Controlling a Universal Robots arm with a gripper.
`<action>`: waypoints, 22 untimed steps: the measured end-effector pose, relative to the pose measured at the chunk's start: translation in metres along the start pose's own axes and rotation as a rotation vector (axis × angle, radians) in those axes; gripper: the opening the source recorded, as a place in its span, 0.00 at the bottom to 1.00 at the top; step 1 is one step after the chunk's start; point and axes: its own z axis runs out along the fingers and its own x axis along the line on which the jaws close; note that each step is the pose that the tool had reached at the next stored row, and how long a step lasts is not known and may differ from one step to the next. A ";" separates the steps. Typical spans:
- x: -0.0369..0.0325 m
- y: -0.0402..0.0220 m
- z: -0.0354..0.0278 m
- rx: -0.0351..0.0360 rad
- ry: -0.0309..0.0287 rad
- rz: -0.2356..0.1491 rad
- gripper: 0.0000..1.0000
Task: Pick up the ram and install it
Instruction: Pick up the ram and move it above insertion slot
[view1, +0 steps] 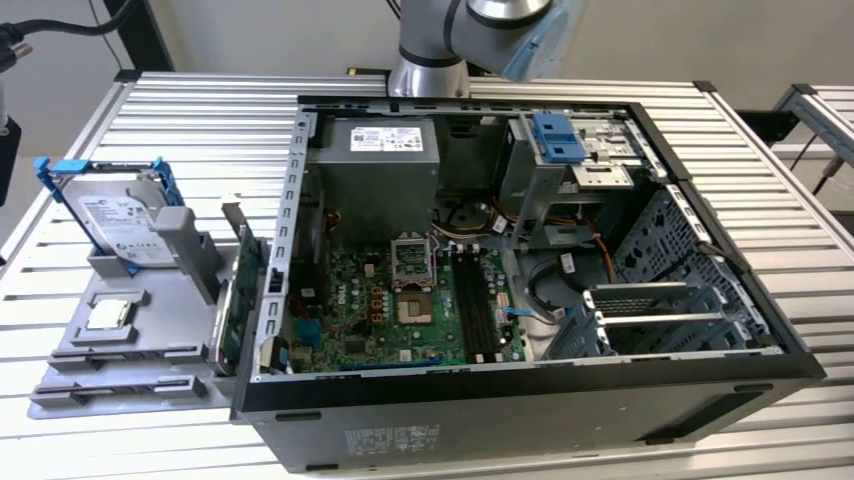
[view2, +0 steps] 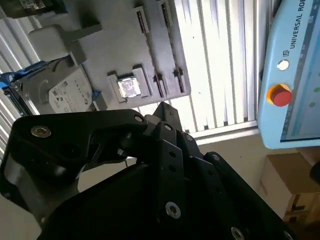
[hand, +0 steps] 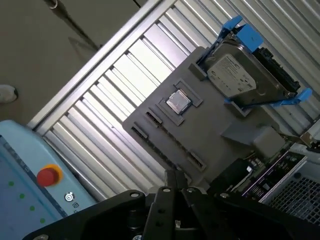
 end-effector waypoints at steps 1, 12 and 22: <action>0.0000 0.0000 0.0000 -0.0001 0.0006 -0.018 0.00; 0.0000 -0.0001 0.0001 0.0045 0.0021 -0.219 0.00; 0.0000 0.0000 0.0002 0.0097 0.0025 -0.401 0.00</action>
